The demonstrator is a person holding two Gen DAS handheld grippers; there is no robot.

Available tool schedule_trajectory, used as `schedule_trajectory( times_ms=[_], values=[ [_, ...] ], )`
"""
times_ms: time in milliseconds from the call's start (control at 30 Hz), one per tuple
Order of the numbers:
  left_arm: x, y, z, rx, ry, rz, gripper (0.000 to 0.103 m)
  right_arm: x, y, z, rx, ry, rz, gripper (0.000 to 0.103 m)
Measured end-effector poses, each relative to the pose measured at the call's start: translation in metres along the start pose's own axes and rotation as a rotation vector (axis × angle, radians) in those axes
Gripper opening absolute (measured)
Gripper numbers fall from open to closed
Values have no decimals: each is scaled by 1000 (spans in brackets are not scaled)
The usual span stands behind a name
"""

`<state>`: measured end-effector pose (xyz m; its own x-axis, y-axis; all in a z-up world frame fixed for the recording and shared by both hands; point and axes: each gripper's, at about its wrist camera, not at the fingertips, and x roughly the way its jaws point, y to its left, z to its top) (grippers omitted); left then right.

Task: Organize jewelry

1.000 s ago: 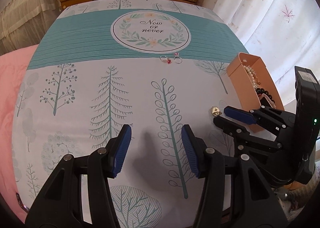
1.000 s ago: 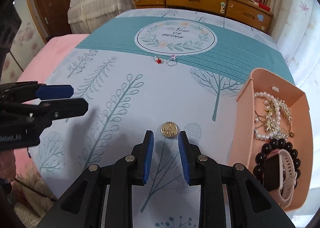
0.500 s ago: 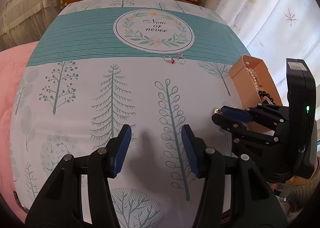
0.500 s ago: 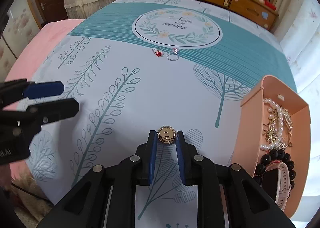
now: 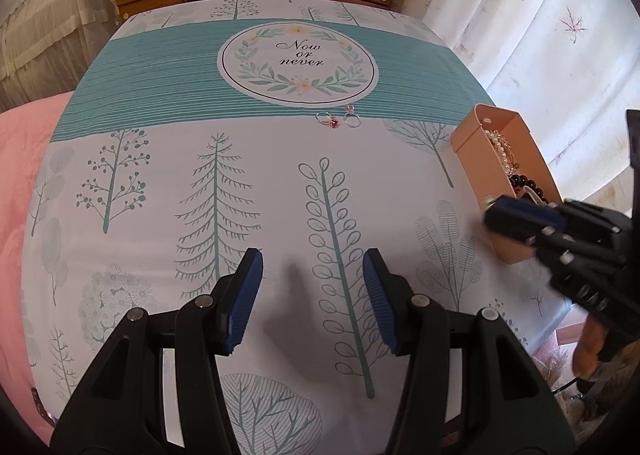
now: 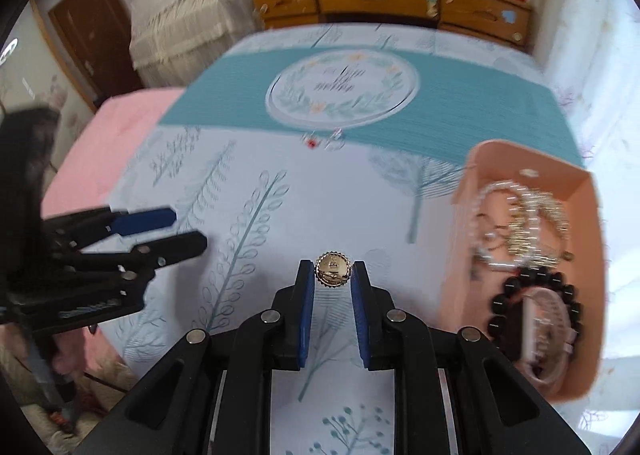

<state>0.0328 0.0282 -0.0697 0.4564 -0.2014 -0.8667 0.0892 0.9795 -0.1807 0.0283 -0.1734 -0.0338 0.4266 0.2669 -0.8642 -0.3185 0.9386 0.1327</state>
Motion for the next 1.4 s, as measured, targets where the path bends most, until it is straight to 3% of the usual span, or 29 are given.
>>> schedule_trajectory(
  times_ms=[233, 467, 900, 1400],
  values=[
    [-5, -9, -2, 25, -14, 1, 49, -43, -48, -6, 117, -73, -72, 18],
    [-10, -20, -3, 60, -23, 0, 49, -47, -78, -21, 187, -56, -111, 18],
    [-12, -28, -3, 86, -25, 9, 49, -25, -73, -31, 206, 7, -114, 21],
    [-7, -22, -1, 73, -19, 5, 49, -40, -37, -15, 121, -84, -58, 21]
  ],
)
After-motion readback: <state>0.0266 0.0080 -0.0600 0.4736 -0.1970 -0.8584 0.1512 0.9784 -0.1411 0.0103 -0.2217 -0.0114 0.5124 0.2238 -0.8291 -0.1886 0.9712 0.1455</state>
